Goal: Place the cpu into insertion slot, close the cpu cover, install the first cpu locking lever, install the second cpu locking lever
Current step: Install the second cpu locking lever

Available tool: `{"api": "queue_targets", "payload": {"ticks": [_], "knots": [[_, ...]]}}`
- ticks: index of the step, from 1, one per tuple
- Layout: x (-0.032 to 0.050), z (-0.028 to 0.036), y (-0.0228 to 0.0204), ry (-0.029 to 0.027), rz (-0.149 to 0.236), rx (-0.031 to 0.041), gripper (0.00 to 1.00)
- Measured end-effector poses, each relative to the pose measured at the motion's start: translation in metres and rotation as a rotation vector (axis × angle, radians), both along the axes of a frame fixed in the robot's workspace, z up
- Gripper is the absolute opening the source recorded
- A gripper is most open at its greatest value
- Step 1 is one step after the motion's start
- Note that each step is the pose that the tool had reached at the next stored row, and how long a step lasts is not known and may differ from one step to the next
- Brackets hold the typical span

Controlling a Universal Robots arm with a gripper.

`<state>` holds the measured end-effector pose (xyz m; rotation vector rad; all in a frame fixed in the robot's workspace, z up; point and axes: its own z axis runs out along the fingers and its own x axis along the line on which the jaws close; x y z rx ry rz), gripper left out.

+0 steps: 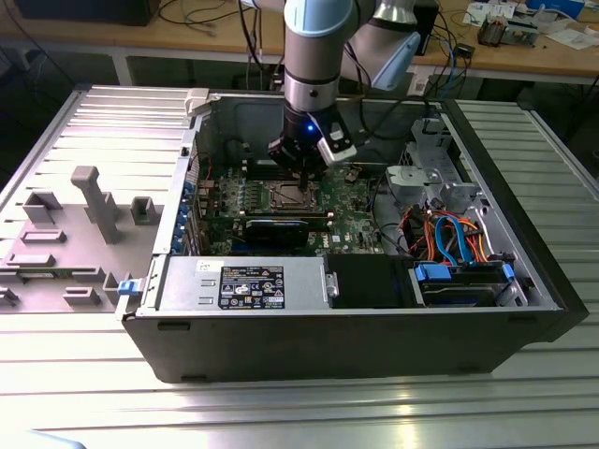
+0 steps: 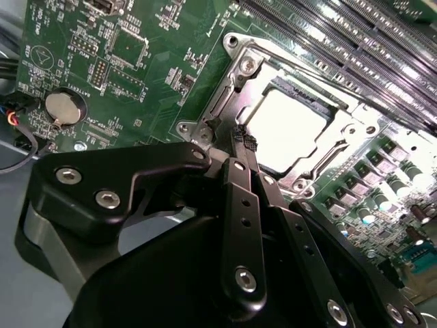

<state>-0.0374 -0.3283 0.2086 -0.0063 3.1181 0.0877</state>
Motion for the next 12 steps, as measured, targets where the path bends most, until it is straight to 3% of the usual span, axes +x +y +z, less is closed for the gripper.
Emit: {"api": "queue_targets", "payload": {"ticks": [5,10,12], "knots": [[0.0000,0.0002,-0.0017,0.0000,0.000,0.0000,0.11],[0.0000,0.0219,-0.0017,0.0000,0.000,-0.0007,0.11],[0.0000,0.0240,-0.0018,-0.0002,0.000,-0.0013,0.11]]}}
